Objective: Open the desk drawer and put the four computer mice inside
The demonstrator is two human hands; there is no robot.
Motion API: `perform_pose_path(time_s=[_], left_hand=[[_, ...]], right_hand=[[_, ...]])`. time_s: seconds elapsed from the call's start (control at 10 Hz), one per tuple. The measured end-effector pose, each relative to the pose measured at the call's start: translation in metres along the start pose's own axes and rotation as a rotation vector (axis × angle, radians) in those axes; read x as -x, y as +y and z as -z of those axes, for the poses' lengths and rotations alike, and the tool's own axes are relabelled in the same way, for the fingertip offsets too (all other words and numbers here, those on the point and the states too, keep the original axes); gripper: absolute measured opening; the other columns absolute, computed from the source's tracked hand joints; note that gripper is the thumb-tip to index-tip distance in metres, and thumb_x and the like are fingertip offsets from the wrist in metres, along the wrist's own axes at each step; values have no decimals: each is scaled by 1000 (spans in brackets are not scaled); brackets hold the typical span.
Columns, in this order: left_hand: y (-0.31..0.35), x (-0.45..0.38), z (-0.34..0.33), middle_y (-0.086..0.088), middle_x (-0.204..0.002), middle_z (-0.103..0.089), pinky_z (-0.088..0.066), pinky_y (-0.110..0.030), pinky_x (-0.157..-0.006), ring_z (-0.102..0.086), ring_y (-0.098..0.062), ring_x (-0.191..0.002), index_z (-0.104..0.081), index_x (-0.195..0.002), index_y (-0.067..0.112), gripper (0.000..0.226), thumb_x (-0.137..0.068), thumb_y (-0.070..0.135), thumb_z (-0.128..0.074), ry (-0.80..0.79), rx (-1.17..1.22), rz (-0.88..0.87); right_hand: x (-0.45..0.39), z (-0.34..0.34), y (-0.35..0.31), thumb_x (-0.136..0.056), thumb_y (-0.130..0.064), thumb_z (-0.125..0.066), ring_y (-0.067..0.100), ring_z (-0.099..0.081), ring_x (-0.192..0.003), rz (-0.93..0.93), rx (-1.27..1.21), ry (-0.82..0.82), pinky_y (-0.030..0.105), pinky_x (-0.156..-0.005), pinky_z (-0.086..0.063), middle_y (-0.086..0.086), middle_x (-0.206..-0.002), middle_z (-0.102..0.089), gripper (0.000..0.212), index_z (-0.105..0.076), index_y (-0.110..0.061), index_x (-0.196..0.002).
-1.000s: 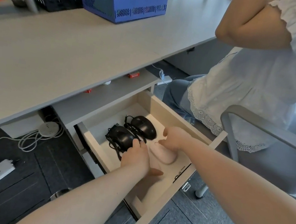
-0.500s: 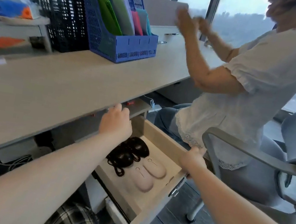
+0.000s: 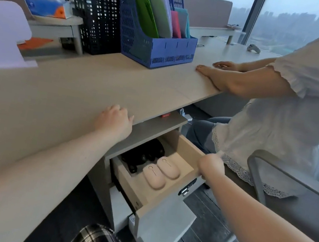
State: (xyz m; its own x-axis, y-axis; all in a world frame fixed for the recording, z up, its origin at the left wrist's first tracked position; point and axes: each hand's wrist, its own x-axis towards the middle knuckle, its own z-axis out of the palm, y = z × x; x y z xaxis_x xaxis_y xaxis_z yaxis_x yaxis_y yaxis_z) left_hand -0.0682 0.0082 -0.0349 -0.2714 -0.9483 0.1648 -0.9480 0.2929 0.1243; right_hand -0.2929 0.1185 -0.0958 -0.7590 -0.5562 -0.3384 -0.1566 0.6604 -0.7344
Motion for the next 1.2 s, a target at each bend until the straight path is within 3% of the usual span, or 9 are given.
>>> perform_pose_path(time_s=[0.1,0.2,0.3,0.4,0.5,0.7,0.8,0.9,1.2], left_hand=[[-7,-9,-5,-17,-119,-56,-40,-42,-93,-50,-35,-113,-58,-112,3,47,-99,39,-31,-3,26,0],[-13,-21,-5,-16,-119,-56,-41,-40,-89,-51,-35,-111,-58,-111,6,45,-98,39,-31,-23,36,-24],[-19,-32,-5,-15,-134,-51,-40,-40,-95,-48,-34,-120,-56,-119,8,46,-96,40,-32,-58,55,-48],[-25,-40,-7,-12,-145,-44,-37,-40,-103,-42,-31,-130,-52,-131,10,48,-97,38,-33,-69,109,-78],[-33,-52,-12,-9,-149,-42,-35,-39,-107,-40,-29,-134,-52,-132,14,46,-96,36,-35,-43,145,-78],[-44,-67,-18,-10,-120,-63,-45,-37,-85,-55,-31,-109,-64,-96,9,32,-91,26,-38,73,149,-127],[-42,-72,-19,-11,-108,-65,-44,-37,-77,-58,-32,-101,-64,-90,6,31,-90,23,-38,112,146,-119],[-41,-77,-20,-11,-90,-61,-37,-33,-65,-56,-32,-86,-59,-78,6,28,-88,22,-38,138,129,-127],[-40,-71,-20,-13,-104,-65,-48,-38,-77,-59,-33,-100,-65,-95,4,33,-89,21,-37,110,177,-100]], right_hand=[[-7,-11,-18,-93,-11,-41,20,-45,-80,81,100,-66,22,-53,-37,21,-122,-58,42,-48,1,-133],[1,-25,-42,-94,-2,-43,22,-50,-75,37,227,-155,26,-68,-44,10,-92,-53,28,-58,-4,-118],[2,-45,-57,-94,-5,-42,20,-57,-79,195,123,-132,15,-55,-47,15,-113,-59,47,-39,-11,-141],[-4,-68,-62,-95,-3,-43,23,-60,-87,247,257,-155,20,-68,-49,14,-113,-63,32,-54,-2,-126],[-3,-87,-66,-94,3,-40,21,-45,-64,288,378,-279,30,-69,-40,3,-65,-43,24,-61,-7,-87],[-10,-115,-64,-92,1,-39,26,-47,-83,228,223,-250,29,-71,-37,17,-93,-53,26,-58,6,-108],[-14,-121,-63,-92,2,-38,26,-46,-85,228,218,-237,30,-72,-41,22,-104,-58,33,-56,7,-120],[-15,-123,-66,-93,2,-37,27,-46,-86,257,288,-238,33,-74,-43,20,-100,-55,34,-55,8,-120],[-27,-107,-57,-92,-4,-39,30,-57,-93,414,590,-335,33,-77,-47,16,-103,-63,24,-57,0,-107]])
